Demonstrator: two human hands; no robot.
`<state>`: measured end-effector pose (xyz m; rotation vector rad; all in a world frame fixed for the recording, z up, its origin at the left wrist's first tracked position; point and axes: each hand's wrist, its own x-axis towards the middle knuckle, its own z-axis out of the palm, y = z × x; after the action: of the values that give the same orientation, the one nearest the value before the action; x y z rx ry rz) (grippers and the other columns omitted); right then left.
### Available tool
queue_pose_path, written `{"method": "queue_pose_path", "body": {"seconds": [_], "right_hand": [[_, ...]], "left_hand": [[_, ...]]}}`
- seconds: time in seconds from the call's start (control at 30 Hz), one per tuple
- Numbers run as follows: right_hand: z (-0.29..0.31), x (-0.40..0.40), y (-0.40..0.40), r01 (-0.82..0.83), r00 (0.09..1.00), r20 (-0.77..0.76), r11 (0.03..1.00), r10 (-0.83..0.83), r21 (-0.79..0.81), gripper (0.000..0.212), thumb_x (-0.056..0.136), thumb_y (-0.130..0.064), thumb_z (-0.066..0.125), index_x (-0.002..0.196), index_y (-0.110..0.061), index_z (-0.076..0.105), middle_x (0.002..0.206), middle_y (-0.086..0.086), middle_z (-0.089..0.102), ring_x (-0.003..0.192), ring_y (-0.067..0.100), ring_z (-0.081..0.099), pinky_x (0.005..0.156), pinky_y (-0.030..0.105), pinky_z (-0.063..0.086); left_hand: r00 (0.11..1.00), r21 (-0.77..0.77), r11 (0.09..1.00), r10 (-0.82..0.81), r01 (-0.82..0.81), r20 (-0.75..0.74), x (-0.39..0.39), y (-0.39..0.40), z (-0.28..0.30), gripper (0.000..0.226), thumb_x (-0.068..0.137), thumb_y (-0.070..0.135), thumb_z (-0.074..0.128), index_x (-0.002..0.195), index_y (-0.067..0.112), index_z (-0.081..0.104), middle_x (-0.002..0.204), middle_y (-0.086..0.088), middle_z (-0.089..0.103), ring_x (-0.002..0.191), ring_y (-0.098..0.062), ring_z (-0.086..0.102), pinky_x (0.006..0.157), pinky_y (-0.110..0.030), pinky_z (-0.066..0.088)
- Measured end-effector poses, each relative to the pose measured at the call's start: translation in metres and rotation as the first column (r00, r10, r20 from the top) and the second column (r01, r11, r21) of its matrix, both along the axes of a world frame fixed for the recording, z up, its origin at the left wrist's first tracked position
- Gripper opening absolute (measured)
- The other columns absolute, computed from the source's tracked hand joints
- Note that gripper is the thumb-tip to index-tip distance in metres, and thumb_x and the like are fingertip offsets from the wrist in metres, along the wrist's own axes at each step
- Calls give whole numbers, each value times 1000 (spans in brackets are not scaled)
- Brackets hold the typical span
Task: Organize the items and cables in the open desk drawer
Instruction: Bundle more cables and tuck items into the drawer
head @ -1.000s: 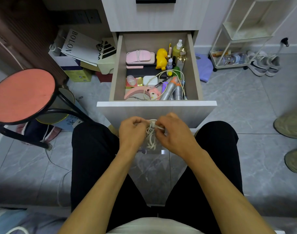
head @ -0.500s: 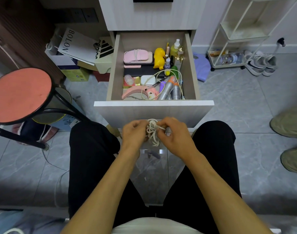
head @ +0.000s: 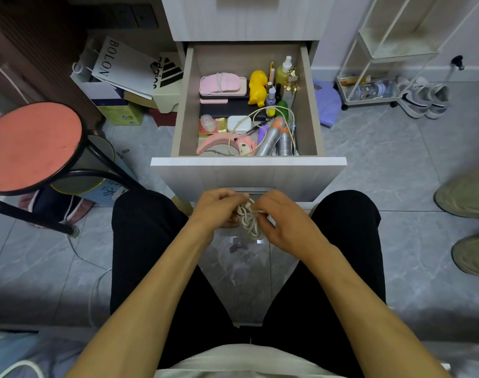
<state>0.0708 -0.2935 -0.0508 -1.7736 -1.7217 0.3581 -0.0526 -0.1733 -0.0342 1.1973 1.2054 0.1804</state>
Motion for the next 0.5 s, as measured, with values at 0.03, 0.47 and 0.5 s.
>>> {"method": "queue_pose_path", "body": {"seconds": [0.03, 0.47, 0.5], "right_hand": [[-2, -1, -1, -2, 1000, 12, 1000, 2, 8, 4, 89, -5, 59, 92, -4, 61, 86, 4, 56, 82, 17, 45, 68, 29, 41], [0, -16, 0, 381, 806, -473, 924, -356, -47, 15, 86, -2, 65, 91, -16, 67, 87, -3, 70, 82, 9, 66, 77, 25, 55], [-1, -16, 0, 356, 828, -450, 934, -334, -39, 12, 87, -3, 65, 91, -14, 67, 87, -3, 69, 82, 9, 65, 77, 27, 56]], "left_hand": [[1000, -44, 999, 30, -30, -8, 1, -1, -1, 18, 85, 25, 74, 73, 12, 69, 61, -5, 64, 57, -17, 57, 73, -38, 61], [969, -80, 976, 211, -202, 126, 4, -15, -14, 15, 93, 21, 65, 89, 7, 68, 84, -12, 74, 76, -22, 71, 71, -34, 59], [960, -186, 955, 254, -230, 118, 3, -14, -12, 16, 94, 22, 63, 94, 7, 69, 87, -12, 75, 79, -23, 72, 73, -35, 60]]}}
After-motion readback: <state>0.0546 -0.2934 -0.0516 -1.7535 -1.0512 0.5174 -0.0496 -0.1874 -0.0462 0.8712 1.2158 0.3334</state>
